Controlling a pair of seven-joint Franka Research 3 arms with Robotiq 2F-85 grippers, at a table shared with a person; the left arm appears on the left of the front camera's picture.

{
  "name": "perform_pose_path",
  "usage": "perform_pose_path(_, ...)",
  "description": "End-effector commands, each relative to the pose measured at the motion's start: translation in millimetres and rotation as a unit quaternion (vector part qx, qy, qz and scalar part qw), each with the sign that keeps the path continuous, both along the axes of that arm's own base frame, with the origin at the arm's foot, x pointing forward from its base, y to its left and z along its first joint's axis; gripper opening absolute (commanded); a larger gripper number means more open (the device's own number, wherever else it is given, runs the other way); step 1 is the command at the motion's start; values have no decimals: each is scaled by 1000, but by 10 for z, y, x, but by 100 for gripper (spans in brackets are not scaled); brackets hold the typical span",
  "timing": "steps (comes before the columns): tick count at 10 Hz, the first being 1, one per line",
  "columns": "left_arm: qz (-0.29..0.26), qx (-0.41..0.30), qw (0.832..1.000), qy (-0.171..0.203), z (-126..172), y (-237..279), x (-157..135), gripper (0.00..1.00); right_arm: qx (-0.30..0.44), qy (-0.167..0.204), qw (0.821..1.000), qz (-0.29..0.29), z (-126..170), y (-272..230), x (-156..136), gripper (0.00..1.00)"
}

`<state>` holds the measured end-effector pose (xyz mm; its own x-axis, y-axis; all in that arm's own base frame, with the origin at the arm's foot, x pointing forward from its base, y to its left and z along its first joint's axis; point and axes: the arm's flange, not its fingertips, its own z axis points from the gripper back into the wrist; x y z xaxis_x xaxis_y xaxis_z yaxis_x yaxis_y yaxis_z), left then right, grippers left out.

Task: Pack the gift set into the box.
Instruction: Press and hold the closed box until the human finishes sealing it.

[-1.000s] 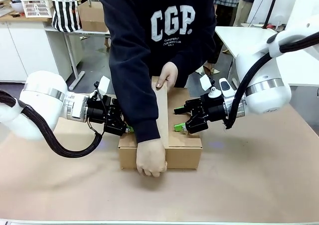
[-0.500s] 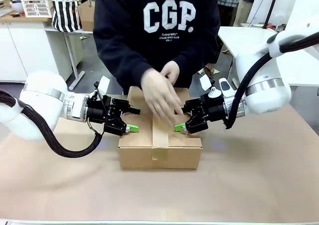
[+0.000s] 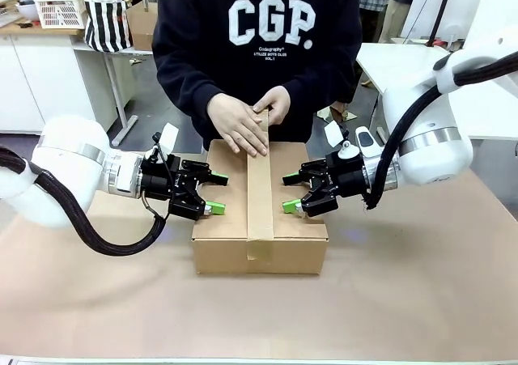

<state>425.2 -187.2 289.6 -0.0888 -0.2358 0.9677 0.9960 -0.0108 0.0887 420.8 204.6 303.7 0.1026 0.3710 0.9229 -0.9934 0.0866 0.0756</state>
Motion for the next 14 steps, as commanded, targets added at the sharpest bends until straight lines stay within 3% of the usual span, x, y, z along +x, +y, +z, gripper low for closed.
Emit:
perform_pose_path(1,-5,2,1000,-4,-19,18,-7,100,-7,-1,1000,-4,-20,1,-30,100)
perform_pose_path(14,-5,2,1000,-4,-19,18,-7,100,-7,-1,1000,-4,-20,1,-30,100)
